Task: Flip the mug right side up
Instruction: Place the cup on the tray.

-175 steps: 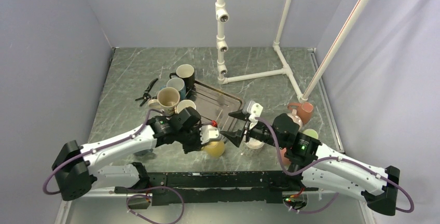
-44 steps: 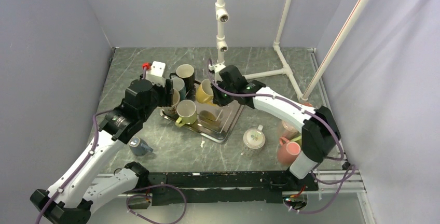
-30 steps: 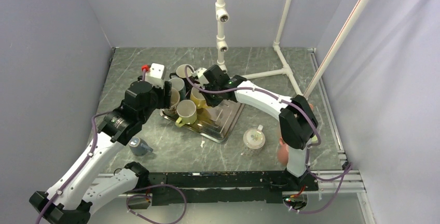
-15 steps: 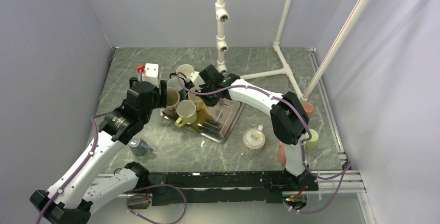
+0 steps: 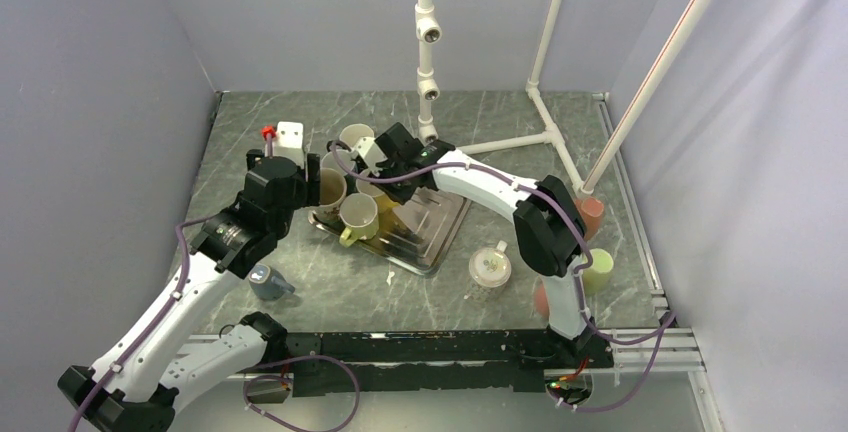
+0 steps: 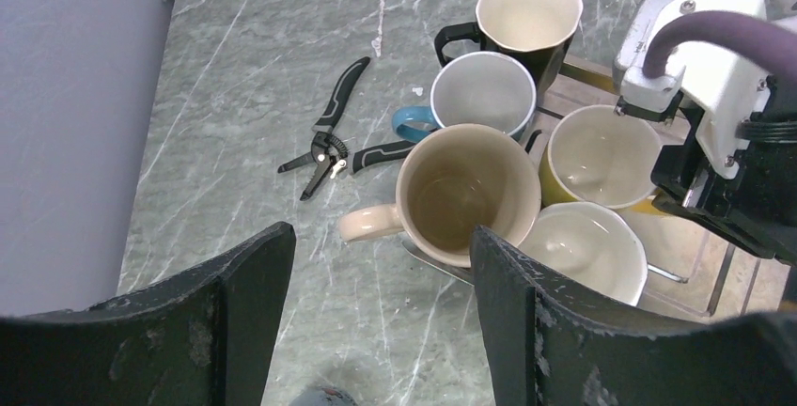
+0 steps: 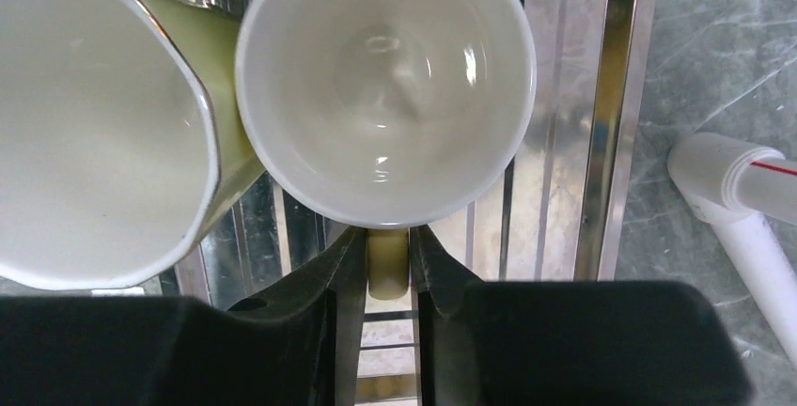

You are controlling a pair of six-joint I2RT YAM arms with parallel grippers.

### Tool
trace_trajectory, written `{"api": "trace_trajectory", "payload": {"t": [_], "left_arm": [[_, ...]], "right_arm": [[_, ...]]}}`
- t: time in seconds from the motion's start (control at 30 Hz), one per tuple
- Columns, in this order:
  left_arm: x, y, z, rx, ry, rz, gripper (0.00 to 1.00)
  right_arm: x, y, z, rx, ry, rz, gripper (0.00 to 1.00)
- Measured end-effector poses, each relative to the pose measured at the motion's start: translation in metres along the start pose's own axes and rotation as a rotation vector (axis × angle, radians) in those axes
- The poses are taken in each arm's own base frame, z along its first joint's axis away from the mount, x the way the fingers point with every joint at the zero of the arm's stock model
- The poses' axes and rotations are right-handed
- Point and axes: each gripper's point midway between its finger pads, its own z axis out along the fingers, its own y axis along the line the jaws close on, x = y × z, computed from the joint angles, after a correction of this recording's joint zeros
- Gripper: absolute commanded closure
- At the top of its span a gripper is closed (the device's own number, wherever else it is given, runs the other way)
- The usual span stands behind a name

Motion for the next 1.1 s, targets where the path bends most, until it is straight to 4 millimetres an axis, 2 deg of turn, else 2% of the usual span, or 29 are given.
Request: {"api": "trace_trajectory", "payload": {"t": [0.2, 0.33, 0.5, 0.77, 0.97, 1.1], "left_arm": [[0.0, 0.002, 0.0, -0.009, -0.001, 0.0, 0.26], [0.0, 0.003, 0.0, -0.015, -0.001, 0.0, 0.26], [0.0, 0.002, 0.001, -0.016, 0.001, 0.002, 0.25], [0.001, 0.0, 0.002, -0.007, 0.004, 0.003, 0.24], [0.001, 0.0, 0.002, -0.003, 0.004, 0.003, 0.24], [0.001, -0.002, 0.002, 0.004, 0.007, 0.004, 0.25]], "right_arm": [[-0.02, -0.002, -0.005, 0.007, -0.048, -0.005, 0.75], [-0.025, -0.002, -0.004, 0.004, -0.066, -0.006, 0.81], [-0.03, -0.003, 0.0, 0.009, -0.09, -0.005, 0.8], [-0.033, -0.005, 0.008, 0.028, -0.154, -0.01, 0.73], [-0.033, -0.003, 0.011, 0.026, -0.166, 0.03, 0.54], [-0.035, -0.002, 0.007, 0.03, -0.175, 0.08, 0.5]]}}
